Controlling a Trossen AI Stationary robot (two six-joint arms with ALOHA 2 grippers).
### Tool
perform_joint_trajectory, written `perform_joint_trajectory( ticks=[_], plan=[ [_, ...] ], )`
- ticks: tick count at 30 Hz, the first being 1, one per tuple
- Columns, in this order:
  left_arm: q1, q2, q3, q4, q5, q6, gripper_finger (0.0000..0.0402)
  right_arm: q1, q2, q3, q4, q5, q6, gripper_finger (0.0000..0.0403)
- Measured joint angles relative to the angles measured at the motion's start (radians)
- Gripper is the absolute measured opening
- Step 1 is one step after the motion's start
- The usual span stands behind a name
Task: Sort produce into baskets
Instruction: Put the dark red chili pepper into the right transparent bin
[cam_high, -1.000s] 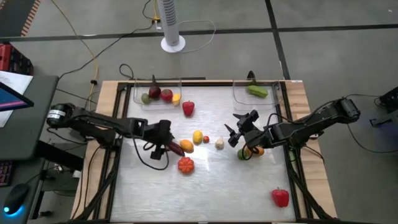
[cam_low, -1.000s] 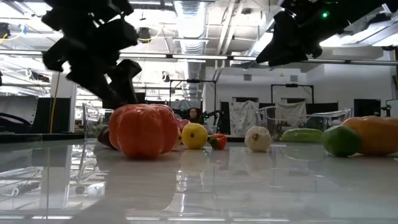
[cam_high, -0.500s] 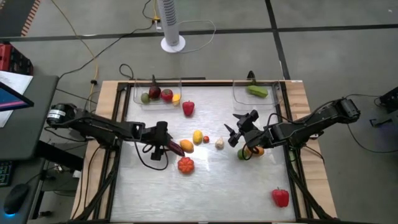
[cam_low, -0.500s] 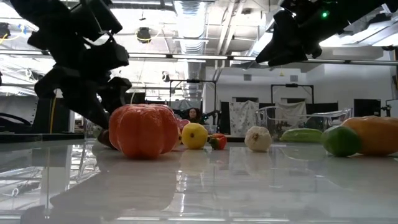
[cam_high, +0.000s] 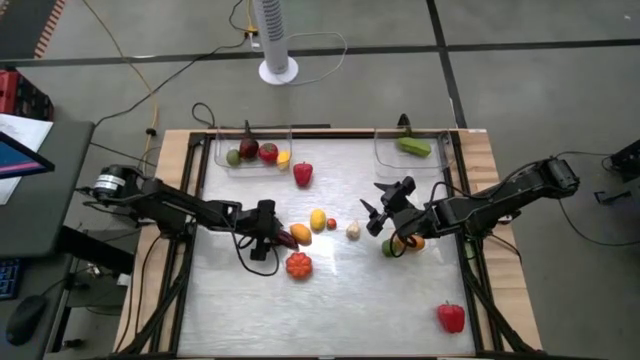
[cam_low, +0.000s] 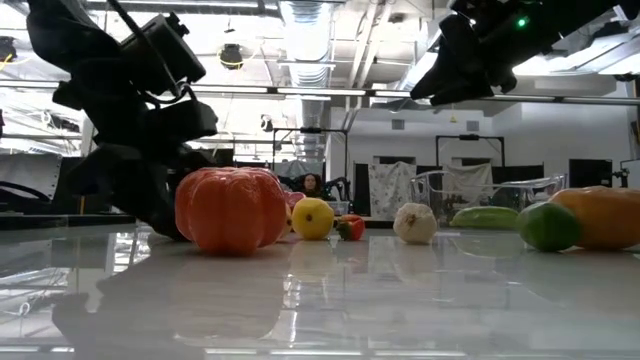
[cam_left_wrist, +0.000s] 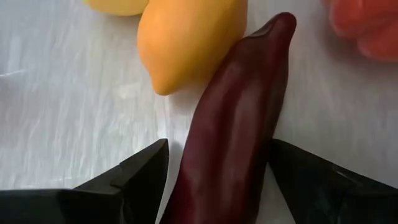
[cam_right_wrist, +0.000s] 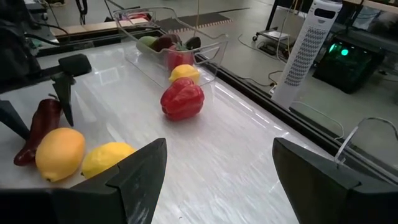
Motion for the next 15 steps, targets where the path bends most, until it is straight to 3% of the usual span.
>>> perform_joint_trajectory(
  ticks=[7, 15],
  plan=[
    [0.000, -0.048, 0.028, -0.051, -0.015, 0.023, 0.0249, 0.000, 0.000, 0.000, 0.008, -0.043, -0.004, 0.0320],
    [0.001, -0.088, 0.112, -0.251, -0.056, 0.062, 0.0122, 0.000, 0.000, 0.000, 0.041, -0.059, -0.034, 0.0320]
  ],
)
